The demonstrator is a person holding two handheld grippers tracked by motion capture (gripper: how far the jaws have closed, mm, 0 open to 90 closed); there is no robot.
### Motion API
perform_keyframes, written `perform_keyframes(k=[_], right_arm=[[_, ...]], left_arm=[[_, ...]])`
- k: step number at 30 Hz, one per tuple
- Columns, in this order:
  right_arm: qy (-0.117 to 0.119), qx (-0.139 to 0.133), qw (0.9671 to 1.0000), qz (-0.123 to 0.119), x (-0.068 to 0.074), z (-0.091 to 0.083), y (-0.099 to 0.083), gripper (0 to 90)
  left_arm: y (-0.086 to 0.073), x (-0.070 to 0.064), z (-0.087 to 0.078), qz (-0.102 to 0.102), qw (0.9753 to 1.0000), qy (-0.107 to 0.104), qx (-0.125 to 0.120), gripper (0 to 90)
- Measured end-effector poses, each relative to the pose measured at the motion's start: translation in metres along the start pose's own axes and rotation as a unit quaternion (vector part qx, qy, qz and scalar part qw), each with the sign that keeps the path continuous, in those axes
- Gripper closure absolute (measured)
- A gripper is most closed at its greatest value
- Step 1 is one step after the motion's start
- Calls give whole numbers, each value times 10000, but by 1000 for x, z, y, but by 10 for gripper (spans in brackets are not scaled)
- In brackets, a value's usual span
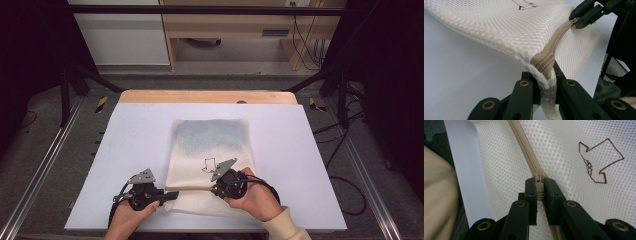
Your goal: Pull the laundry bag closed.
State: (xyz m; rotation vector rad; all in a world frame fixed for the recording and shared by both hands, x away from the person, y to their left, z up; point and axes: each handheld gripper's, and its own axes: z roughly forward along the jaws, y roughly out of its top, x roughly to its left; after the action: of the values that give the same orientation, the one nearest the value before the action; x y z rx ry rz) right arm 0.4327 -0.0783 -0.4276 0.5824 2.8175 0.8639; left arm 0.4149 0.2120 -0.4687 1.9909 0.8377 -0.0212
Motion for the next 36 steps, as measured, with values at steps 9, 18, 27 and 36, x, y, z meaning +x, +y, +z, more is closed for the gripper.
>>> perform_keyframes(k=[9,18,27,36], right_arm=[[-100,-98,9997,189,-4,-12,-13,819],[-87,-127,9996,219,-5,-13,-16,819],[-106,-99,9995,278,-7,-15,-21,819],[-139,-86,9992,359,-8,-18,-28,819]], left_arm=[[0,0,-1,-6,10000,20,-13,835],[0,1,-1,-2,10000,4,-15,835],[1,1,-2,4,10000,25,-28,835],[1,1,-2,11,10000,51,-27,835]])
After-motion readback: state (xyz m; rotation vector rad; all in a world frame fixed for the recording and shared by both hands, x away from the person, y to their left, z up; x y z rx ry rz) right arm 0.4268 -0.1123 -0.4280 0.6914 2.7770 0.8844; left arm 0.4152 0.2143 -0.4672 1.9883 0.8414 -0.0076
